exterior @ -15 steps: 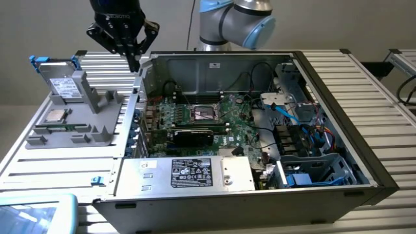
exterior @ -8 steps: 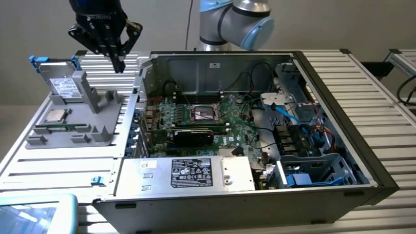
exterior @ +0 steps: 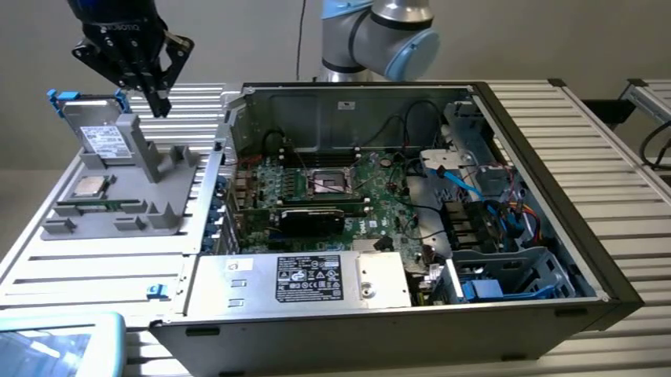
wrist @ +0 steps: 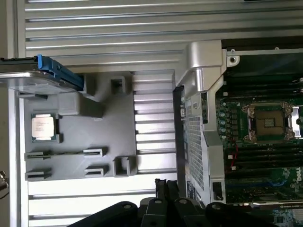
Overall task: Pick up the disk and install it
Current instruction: 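Reach for the disk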
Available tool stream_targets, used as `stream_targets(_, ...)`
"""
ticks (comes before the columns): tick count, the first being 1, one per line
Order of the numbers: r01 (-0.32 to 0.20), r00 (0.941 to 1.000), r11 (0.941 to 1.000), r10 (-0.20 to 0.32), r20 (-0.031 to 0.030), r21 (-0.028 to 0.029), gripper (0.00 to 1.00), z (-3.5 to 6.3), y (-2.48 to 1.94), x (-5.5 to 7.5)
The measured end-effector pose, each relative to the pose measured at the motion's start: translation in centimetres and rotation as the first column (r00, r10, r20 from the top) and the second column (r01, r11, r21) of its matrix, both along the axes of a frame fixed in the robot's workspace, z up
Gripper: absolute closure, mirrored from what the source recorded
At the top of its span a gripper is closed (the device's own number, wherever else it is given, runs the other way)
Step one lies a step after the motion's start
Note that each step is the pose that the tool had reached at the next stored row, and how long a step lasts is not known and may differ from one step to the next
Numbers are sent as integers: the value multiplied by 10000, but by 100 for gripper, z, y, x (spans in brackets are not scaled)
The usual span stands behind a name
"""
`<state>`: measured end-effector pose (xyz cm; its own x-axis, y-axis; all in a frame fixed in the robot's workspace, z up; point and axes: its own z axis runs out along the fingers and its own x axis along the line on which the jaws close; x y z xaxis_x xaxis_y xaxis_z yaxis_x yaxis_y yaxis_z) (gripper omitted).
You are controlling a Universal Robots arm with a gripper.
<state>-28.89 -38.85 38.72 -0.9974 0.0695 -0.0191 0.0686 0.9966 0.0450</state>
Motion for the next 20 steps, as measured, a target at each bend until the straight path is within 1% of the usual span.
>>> stream_targets(4, -1, 10000, 10000, 1, -5, -13, 89, -3, 55, -178)
stream_targets(6, -1, 10000, 10000, 1, -5, -20, 89, -3, 98, -235)
stream_targets(11, -1, 10000, 10000, 1, -5, -62, 89, -3, 245, -310)
stream_targets(14, -2, 10000, 10000, 1, -7, -70, 89, -3, 325, -379)
stream_targets(20, -1, 10000, 10000, 1, -13, -76, 89, -3, 452, -568)
